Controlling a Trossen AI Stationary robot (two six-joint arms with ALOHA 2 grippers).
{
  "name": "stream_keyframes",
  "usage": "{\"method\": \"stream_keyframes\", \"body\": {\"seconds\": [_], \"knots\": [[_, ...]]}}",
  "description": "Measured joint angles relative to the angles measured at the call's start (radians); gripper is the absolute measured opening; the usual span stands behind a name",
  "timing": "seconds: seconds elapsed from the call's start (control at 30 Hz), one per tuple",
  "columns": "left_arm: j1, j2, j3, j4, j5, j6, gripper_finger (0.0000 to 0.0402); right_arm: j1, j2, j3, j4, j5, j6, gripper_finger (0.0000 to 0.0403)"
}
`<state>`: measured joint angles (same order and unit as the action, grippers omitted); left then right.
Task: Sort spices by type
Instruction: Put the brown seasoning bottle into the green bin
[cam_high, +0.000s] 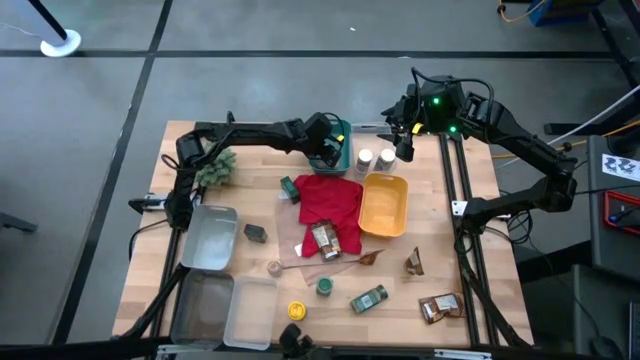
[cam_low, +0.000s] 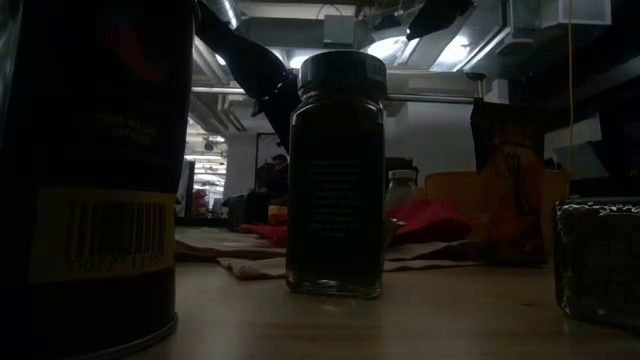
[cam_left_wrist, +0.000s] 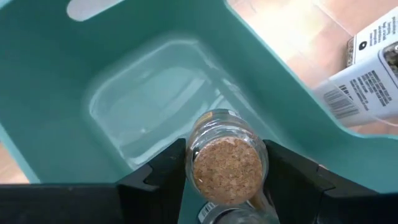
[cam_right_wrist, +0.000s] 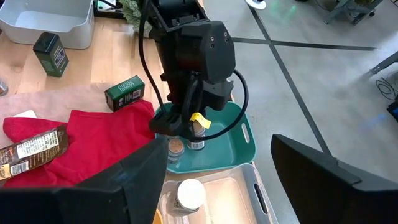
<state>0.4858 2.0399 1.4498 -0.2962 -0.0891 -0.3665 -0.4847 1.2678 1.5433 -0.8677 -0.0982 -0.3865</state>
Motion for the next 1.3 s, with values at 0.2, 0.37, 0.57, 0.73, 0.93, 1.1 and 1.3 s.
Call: {"method": "stream_keyframes", "body": {"seconds": [0.2,0.37,0.57,0.73,0.93,1.1,1.3], "knots": [[0.006,0.000,0.000,0.000,0.000,0.000,0.0180,0.000,0.000,0.000,-0.005,0.000,0.000,0.0285],[0.007,0.000,0.000,0.001,0.001,0.027,0.0180,0.000,0.000,0.000,-0.005,0.000,0.000,0.0285],[0.008,0.000,0.001,0.001,0.061,0.076,0.0180,0.000,0.000,0.000,-0.005,0.000,0.000,0.0285],[0.008,0.000,0.001,0.001,0.079,0.088,0.0180,0.000,0.000,0.000,-0.029,0.000,0.000,0.0285],[0.014,0.000,0.001,0.016,0.079,0.081,0.0180,0.000,0.000,0.000,-0.033,0.000,0.000,0.0285],[0.018,0.000,0.001,0.044,0.079,0.086,0.0180,0.000,0.000,0.000,-0.033,0.000,0.000,0.0285],[0.018,0.000,0.001,0.045,0.079,0.087,0.0180,0.000,0.000,0.000,-0.033,0.000,0.000,0.0285]]}}
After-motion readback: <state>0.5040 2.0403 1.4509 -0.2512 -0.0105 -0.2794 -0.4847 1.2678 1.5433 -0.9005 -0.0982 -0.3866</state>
